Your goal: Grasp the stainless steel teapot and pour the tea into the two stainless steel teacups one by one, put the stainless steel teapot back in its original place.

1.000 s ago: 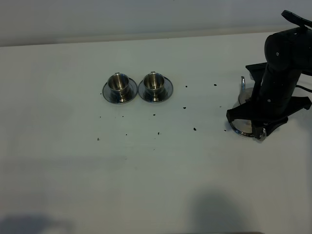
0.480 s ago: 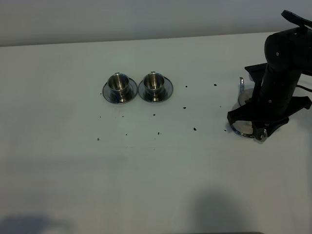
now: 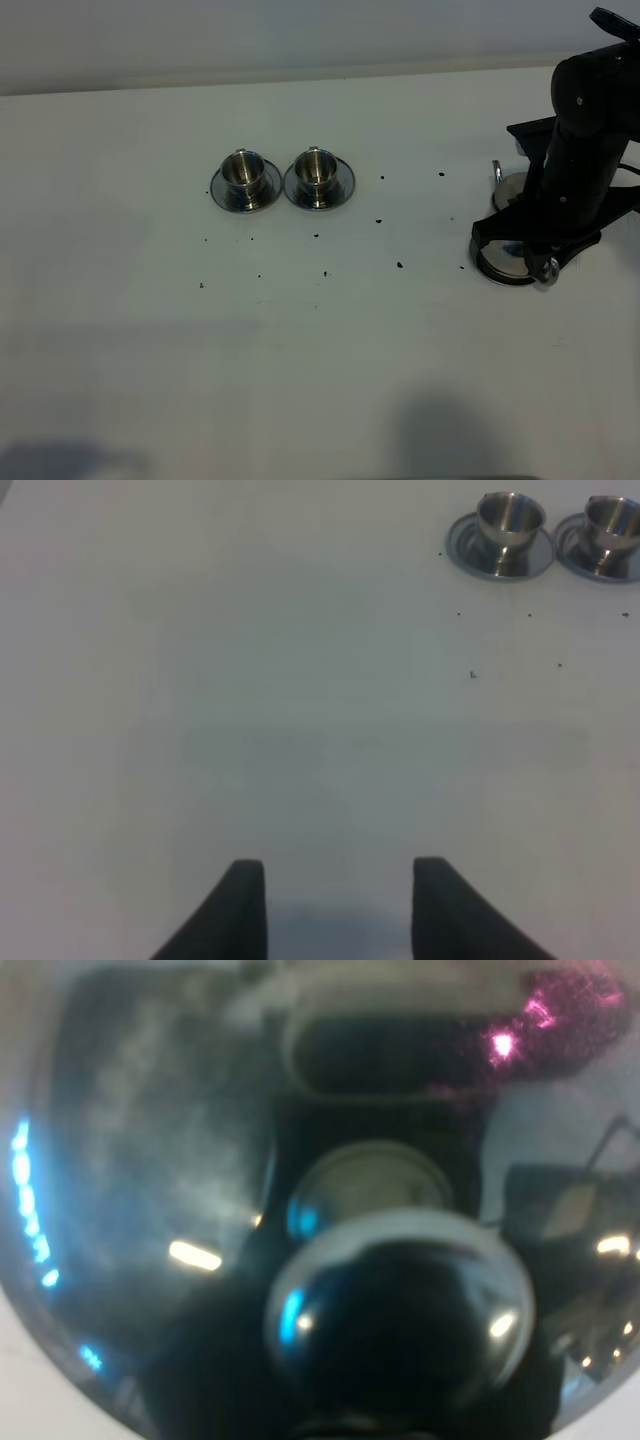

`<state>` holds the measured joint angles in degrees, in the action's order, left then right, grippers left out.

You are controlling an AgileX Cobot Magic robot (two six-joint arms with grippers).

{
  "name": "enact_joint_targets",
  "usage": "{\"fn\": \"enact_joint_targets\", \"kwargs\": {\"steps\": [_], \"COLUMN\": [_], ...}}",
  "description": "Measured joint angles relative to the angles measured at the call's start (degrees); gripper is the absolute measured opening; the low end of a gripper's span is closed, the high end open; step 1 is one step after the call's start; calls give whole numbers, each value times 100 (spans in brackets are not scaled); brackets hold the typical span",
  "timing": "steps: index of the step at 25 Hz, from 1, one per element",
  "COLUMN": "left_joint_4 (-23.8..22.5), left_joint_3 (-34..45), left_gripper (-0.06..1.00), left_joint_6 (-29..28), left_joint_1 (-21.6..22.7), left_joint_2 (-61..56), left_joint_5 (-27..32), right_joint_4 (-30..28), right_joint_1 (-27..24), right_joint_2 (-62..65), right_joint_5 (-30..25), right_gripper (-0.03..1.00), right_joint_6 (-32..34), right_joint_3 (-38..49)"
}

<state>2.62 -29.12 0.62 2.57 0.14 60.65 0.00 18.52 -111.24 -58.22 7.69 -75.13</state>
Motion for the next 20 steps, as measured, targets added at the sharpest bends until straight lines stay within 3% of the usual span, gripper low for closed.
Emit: {"fn": "enact_joint_targets", "kwargs": {"steps": [12, 20], "left_joint_4": [0, 0], "left_joint_3": [0, 0], "left_gripper": [38, 38], "left_joint_6": [5, 5], "left_joint_1": [0, 0], "left_joint_2": [0, 0], "left_joint_5": [0, 0], "right_joint_4": [0, 0], "right_joint_1": [67, 358], "right_joint_2": [231, 377], "right_joint_5": [59, 333], "right_gripper": [18, 18], "right_joint_6": [-75, -524], "right_joint_3": [6, -188]}}
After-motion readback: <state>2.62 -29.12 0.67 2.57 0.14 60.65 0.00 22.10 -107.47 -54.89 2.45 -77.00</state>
